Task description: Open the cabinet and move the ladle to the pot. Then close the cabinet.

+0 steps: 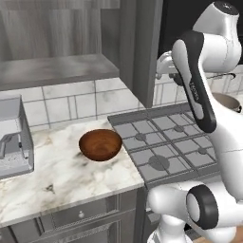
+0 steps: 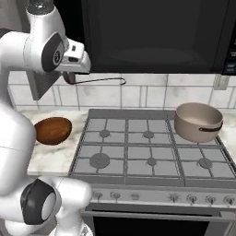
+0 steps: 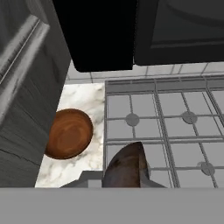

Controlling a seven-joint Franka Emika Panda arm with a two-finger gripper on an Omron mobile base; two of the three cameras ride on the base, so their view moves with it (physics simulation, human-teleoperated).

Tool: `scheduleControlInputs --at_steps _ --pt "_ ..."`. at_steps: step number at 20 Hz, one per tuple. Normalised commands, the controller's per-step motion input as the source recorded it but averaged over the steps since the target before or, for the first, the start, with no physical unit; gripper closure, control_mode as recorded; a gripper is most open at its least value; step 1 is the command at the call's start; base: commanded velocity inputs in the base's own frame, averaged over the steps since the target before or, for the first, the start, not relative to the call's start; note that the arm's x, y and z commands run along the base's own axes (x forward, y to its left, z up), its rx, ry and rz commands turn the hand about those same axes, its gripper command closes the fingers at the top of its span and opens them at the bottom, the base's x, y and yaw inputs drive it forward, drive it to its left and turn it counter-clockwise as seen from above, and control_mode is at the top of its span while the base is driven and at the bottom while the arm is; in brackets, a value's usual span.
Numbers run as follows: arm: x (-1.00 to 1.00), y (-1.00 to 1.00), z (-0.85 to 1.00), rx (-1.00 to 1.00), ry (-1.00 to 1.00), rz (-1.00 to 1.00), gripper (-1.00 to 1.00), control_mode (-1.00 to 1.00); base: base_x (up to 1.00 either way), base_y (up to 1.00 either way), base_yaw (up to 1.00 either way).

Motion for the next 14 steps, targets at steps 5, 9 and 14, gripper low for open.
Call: scheduleControlInputs --at_steps 5,9,14 --pt "0.0 0.0 0.0 0.0 0.0 0.0 1.0 1.0 0.04 -1.0 0.02" --pt "0.0 0.0 0.0 0.0 0.0 0.0 1.0 1.0 -0.58 -1.0 0.0" --pt "0.0 0.0 0.0 0.0 0.0 0.0 1.0 1.0 -0.94 -1.0 0.0"
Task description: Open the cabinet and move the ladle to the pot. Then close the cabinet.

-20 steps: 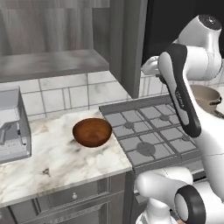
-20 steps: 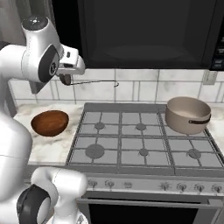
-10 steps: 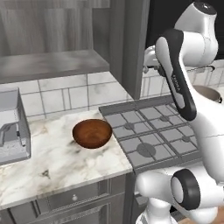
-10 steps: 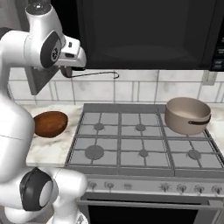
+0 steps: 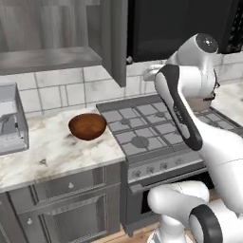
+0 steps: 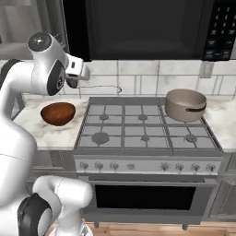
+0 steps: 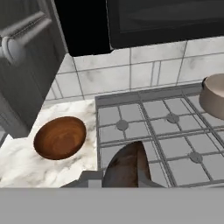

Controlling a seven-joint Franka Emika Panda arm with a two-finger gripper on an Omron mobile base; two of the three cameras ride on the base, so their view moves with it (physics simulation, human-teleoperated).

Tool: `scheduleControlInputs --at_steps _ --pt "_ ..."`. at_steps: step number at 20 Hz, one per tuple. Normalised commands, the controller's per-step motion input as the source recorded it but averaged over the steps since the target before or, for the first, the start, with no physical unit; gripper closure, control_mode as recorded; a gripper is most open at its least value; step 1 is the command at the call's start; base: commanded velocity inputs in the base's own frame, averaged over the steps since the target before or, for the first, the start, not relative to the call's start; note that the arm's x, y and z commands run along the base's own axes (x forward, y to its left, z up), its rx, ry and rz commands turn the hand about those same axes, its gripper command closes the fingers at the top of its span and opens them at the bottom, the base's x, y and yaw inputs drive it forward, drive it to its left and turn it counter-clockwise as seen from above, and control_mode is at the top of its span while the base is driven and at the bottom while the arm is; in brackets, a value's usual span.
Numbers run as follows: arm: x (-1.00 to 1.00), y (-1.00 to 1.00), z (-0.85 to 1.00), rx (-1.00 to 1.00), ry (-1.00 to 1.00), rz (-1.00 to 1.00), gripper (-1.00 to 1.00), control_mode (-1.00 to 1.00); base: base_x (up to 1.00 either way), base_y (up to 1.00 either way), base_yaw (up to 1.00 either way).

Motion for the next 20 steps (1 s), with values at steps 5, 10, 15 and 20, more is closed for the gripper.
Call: scheduleControlInputs --at_steps 5,10,15,20 --pt "0.0 0.0 0.0 0.0 0.0 0.0 1.0 1.0 -0.97 -1.0 -0.04" --pt "0.0 0.0 0.0 0.0 0.0 0.0 1.0 1.0 -0.51 -1.0 -0.1" --pt "0.0 0.0 0.0 0.0 0.0 0.0 1.0 1.0 -0.16 -1.0 -0.25" --pt "0.0 0.0 0.0 0.0 0.0 0.0 1.0 1.0 0.0 -1.0 -0.56"
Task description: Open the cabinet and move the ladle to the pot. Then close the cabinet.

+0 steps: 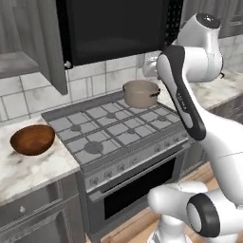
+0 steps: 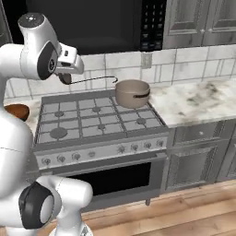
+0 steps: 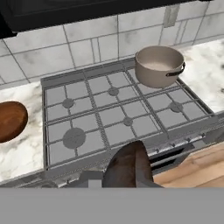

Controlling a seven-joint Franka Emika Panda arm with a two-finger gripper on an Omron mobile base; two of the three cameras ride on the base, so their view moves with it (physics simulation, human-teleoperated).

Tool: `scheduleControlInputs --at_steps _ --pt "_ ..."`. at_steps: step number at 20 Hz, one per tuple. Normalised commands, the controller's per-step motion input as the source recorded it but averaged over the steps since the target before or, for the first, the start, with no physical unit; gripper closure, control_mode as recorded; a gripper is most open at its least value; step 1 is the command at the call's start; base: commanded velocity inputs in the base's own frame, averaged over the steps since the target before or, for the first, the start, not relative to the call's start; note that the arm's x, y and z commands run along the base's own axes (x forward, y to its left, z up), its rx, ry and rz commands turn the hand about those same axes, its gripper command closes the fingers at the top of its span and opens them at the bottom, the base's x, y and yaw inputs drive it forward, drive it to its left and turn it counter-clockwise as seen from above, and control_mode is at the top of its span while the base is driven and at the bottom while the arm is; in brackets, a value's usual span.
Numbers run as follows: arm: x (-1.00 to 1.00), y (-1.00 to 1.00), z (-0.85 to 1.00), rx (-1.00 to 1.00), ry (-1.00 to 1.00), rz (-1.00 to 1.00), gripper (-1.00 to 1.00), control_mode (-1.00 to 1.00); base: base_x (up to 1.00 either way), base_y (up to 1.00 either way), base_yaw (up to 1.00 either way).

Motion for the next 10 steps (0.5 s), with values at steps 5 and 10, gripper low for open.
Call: scheduleControlInputs --at_steps 5,10 --pt "0.0 0.0 0.0 0.0 0.0 0.0 1.0 1.0 0.0 -0.99 -0.68" --pt "0.0 0.0 0.0 0.0 0.0 0.0 1.0 1.0 0.0 -0.9 -0.73"
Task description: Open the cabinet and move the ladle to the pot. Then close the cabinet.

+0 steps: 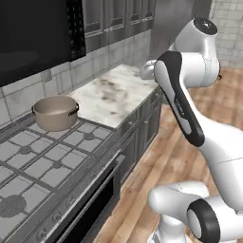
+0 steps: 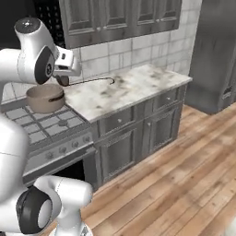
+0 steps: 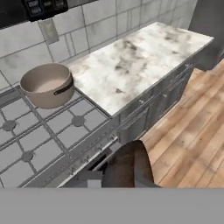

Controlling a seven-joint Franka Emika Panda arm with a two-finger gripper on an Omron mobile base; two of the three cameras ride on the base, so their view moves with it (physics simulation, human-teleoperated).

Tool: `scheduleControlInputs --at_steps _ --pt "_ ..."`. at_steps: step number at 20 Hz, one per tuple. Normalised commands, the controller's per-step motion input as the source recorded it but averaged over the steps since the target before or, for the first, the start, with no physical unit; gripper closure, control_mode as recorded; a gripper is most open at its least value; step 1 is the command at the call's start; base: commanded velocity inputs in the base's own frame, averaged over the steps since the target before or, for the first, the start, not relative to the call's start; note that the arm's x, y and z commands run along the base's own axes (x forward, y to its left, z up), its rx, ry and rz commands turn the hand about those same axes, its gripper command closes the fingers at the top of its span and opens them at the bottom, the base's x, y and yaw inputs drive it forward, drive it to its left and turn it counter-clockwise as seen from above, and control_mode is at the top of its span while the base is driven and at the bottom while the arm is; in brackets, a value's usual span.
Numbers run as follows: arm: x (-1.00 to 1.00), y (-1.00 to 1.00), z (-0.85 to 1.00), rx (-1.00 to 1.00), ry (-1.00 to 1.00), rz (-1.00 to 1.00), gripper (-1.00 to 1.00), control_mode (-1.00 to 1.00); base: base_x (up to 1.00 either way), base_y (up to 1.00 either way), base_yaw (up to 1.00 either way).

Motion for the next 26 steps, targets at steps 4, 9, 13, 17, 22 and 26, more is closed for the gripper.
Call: scheduleControlInputs --at_steps 4,9,13,17,22,26 --pt "0.0 0.0 0.0 0.0 0.0 0.0 1.0 1.0 -0.21 -0.7 -0.71" --pt "0.0 0.0 0.0 0.0 0.0 0.0 1.0 1.0 -0.27 -0.27 -0.61" --pt "0.0 0.0 0.0 0.0 0.0 0.0 1.0 1.0 -0.04 0.21 -0.3" --pt "0.0 0.0 0.0 0.0 0.0 0.0 1.0 1.0 0.0 0.5 -0.21" --pt "0.0 0.0 0.0 0.0 0.0 0.0 1.0 1.0 0.19 0.56 -0.17" --pt "0.0 0.0 0.0 0.0 0.0 0.0 1.0 1.0 0.87 0.11 -0.15"
